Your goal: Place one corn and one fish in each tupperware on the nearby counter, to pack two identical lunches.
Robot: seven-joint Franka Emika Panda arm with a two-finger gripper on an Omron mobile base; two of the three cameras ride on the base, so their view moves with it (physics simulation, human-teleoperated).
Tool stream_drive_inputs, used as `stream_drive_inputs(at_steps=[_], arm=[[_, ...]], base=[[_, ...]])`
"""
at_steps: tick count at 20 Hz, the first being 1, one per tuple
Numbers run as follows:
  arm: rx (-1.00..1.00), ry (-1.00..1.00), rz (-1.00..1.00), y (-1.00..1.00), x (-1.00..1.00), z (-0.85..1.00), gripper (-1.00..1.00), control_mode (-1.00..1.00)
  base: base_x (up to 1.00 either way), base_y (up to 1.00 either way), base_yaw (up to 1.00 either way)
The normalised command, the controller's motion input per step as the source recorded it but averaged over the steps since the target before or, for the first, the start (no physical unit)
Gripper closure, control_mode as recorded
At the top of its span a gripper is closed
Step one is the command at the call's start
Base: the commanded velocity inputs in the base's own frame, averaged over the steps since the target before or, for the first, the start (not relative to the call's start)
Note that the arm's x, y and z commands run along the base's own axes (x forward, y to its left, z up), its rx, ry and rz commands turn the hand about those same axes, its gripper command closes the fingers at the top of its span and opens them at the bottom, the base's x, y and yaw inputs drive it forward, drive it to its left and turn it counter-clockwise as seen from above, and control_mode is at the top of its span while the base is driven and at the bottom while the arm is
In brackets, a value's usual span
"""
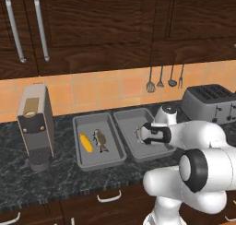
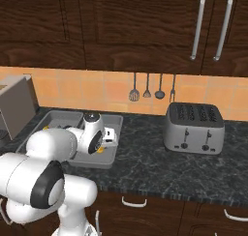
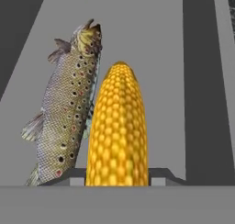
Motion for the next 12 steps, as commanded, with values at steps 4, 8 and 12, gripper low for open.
stream_drive_inputs(at_steps=[4, 8, 12], arm=[[0.0, 0.0, 0.0, 0.04, 0.02, -0.39, -1.0, -1.0], [0.0, -0.08, 0.0, 0.02, 0.0, -0.03, -1.0, -1.0], [0.0, -0.08, 0.0, 0.01, -0.06, 0.06, -1.0, -1.0]], base=[[0.0, 0.0, 0.0], [0.0, 0.0, 0.0], [0.0, 0.0, 0.0]])
